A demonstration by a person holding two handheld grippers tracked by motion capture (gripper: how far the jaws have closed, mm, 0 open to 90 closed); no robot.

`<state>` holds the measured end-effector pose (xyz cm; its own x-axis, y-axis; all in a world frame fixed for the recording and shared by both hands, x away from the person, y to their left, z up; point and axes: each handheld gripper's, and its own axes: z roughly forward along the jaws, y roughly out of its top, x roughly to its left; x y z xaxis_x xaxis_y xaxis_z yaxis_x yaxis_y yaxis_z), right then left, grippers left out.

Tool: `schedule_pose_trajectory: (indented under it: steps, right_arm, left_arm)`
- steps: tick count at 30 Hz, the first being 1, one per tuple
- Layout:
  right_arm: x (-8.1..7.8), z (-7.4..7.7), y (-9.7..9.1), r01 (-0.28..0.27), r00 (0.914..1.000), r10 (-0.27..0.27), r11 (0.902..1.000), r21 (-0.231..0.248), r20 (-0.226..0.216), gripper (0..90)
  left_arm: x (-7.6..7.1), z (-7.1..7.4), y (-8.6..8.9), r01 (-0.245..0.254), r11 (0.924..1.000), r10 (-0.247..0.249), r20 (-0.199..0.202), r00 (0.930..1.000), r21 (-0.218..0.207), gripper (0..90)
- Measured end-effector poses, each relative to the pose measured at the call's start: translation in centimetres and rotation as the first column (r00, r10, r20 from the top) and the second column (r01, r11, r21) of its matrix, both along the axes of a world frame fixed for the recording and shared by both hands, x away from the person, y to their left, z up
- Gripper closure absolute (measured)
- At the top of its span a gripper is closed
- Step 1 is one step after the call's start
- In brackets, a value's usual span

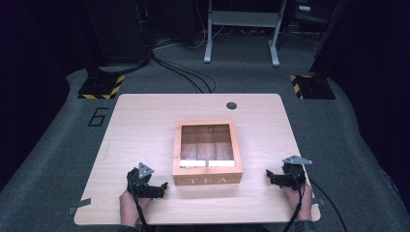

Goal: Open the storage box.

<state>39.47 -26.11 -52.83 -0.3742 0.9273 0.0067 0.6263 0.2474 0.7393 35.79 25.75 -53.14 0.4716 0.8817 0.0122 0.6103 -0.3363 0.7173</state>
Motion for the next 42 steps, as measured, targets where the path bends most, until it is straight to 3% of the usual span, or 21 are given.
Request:
schedule_pose_trajectory:
  steps: [13,19,22,31,37,42]
  right_arm:
    - [0.0,0.0,0.0,0.002,1.0000,-0.002,1.0000,0.001,0.003,13.1]
    - [0.0,0.0,0.0,0.002,1.0000,-0.002,1.0000,-0.001,0.000,13.1]
    - [0.0,0.0,0.0,0.003,1.0000,-0.003,1.0000,0.000,0.003,13.1]
    - [0.0,0.0,0.0,0.003,1.0000,-0.003,1.0000,0.000,0.004,13.2]
    - [0.0,0.0,0.0,0.002,1.0000,-0.002,1.0000,-0.002,0.004,13.2]
    - [0.0,0.0,0.0,0.003,1.0000,-0.003,1.0000,-0.001,0.004,13.2]
  left_arm:
    - [0.0,0.0,0.1,0.002,1.0000,-0.002,-0.002,1.0000,-0.004,0.0]
    - [-0.1,0.1,0.5,0.024,0.9984,-0.024,-0.006,0.9997,-0.051,0.0]
    - [-0.6,0.7,0.5,0.021,0.9962,-0.019,0.021,0.9996,-0.085,0.0]
    - [-2.0,3.7,-1.2,0.078,0.9919,-0.069,0.095,0.9931,-0.100,0.0]
    - [-1.9,4.2,-2.3,0.103,0.9906,-0.091,0.122,0.9883,-0.090,0.4]
    - [-1.6,4.3,-3.0,0.124,0.9889,-0.114,0.123,0.9859,-0.081,4.0]
